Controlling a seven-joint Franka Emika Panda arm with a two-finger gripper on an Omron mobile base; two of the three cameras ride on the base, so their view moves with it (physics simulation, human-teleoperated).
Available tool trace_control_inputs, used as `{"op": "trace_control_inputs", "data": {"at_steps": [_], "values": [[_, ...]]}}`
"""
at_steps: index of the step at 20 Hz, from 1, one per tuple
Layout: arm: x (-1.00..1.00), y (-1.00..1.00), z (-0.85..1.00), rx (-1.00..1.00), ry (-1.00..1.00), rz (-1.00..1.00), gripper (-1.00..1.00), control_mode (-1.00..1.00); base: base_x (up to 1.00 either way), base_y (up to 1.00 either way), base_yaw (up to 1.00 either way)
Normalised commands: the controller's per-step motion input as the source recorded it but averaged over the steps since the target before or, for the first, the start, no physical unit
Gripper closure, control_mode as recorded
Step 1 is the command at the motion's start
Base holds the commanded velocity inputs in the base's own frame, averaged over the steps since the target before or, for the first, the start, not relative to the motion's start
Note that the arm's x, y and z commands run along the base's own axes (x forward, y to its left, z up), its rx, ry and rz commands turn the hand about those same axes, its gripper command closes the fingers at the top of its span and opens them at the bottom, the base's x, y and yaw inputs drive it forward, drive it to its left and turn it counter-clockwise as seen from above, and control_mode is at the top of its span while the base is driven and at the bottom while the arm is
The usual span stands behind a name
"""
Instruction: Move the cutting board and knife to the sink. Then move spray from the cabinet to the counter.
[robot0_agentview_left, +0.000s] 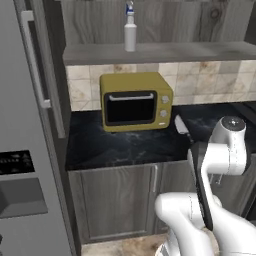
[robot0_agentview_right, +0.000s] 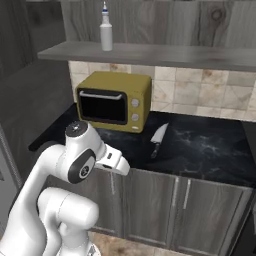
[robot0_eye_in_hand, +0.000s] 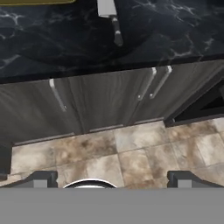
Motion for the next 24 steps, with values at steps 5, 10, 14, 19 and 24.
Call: {"op": "trace_control_inputs", "data": {"at_steps": [5, 10, 14, 19, 24], "values": [[0.00, 0.00, 0.00, 0.00, 0.00, 0.00, -1.00, 1.00, 0.71, 0.01, 0.01], [0.00, 0.00, 0.00, 0.00, 0.00, 0.00, -1.00, 1.00, 0.48, -0.19, 0.00], [0.00, 0.00, 0.00, 0.00, 0.00, 0.00, -1.00, 1.00, 0.38, -0.16, 0.00], [0.00, 0.00, 0.00, 0.00, 0.00, 0.00, -1.00, 1.00, 0.04, -0.19, 0.00], [0.00, 0.00, 0.00, 0.00, 0.00, 0.00, -1.00, 1.00, 0.13, -0.12, 0.01]]}}
